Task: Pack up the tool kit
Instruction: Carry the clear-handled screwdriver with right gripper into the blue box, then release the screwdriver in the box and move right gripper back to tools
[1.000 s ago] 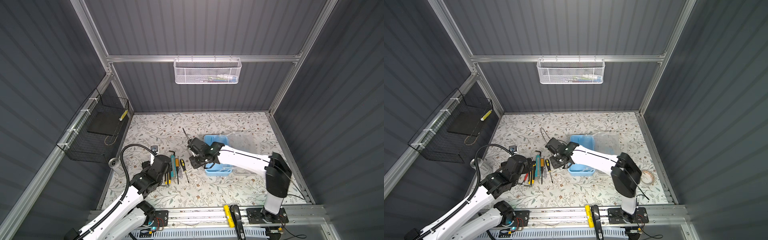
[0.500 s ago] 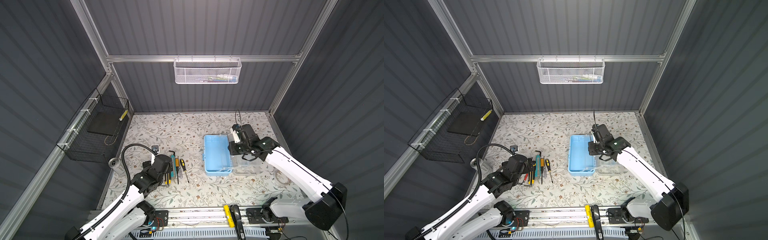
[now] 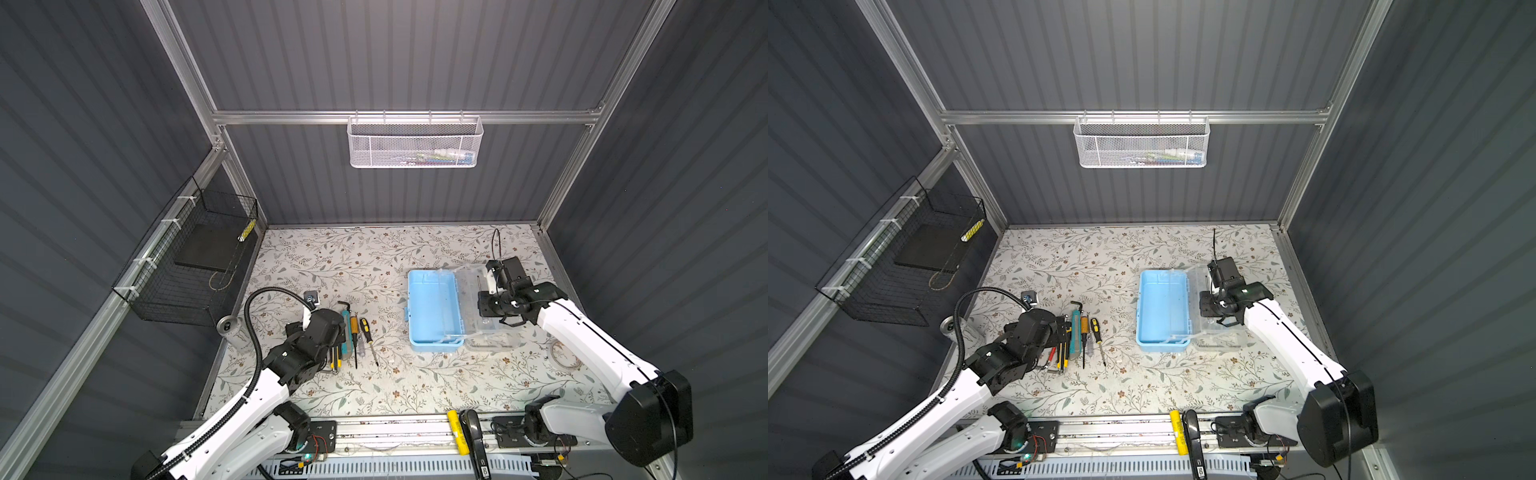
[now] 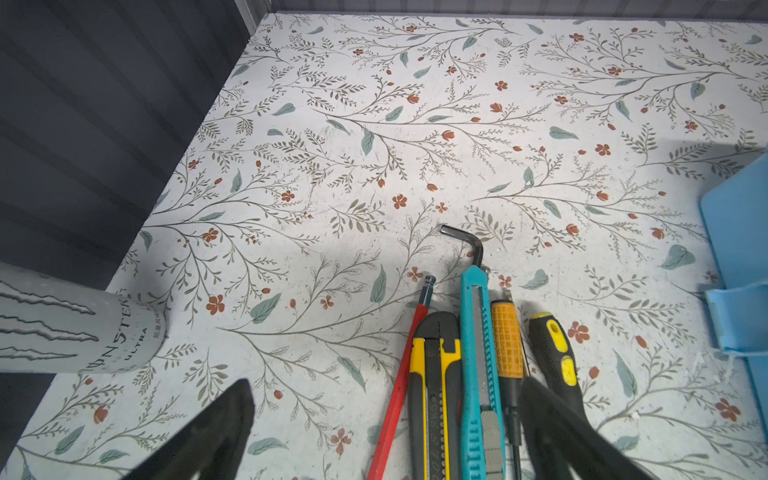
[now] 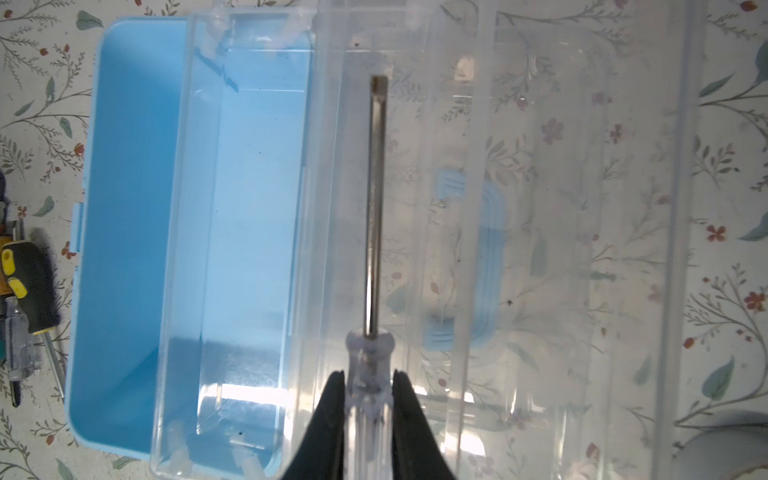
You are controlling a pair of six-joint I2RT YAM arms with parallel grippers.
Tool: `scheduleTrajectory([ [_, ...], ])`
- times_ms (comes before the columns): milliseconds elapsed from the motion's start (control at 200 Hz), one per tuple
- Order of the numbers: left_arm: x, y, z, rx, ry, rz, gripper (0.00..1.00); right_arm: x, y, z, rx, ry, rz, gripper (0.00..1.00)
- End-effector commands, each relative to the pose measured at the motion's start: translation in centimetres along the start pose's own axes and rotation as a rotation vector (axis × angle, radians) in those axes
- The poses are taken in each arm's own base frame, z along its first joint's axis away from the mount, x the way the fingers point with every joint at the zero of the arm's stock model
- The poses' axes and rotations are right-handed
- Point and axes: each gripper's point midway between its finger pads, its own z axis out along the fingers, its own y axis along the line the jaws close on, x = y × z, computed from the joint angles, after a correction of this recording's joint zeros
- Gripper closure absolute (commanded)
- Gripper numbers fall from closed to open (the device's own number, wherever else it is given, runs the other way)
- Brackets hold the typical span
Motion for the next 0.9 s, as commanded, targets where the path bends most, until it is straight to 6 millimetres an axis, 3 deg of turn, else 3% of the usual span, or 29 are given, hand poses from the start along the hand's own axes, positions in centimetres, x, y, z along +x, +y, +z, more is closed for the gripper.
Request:
scheduleTrajectory([
  [0, -0.3, 0.5, -0.2, -0.017, -0.018, -0.001, 0.0, -0.4, 0.4, 0.9, -0.032, -0.014, 0.0, 0.88],
  [45, -0.3, 0.5, -0.2, -0.016, -0.021, -0.002, 0.01, -0.5, 0.6, 1.0, -0.04, -0.012, 0.003, 0.79],
  [115, -0.3, 0.5, -0.3, -0.016, -0.024, -0.005, 0.01, -0.7, 0.5, 1.0, -0.033, -0.004, -0.003, 0.77],
  [295, -0.4, 0.7, -0.6, -0.007, -0.034, -0.018, 0.0, -2.0, 0.6, -0.6, -0.01, -0.039, -0.024, 0.62],
  [420, -0.5, 0.9, -0.8, -0.007, -0.046, -0.028, 0.01, -2.8, 2.6, -2.3, -0.035, -0.065, -0.085, 0.58],
  [580, -0.7, 1.0, -1.0, -0.001, -0.058, -0.039, 0.01, -2.4, 10.3, -3.3, -0.177, -0.093, -0.229, 0.53],
  [806, -0.9, 1.5, -1.4, -0.005, -0.077, -0.055, 0.01, 0.7, 20.9, -1.1, -0.371, -0.038, -0.348, 0.53],
  [891, -0.9, 1.5, -1.4, -0.003, -0.079, -0.058, 0.01, 1.8, 23.7, 0.2, -0.403, -0.009, -0.374, 0.54],
])
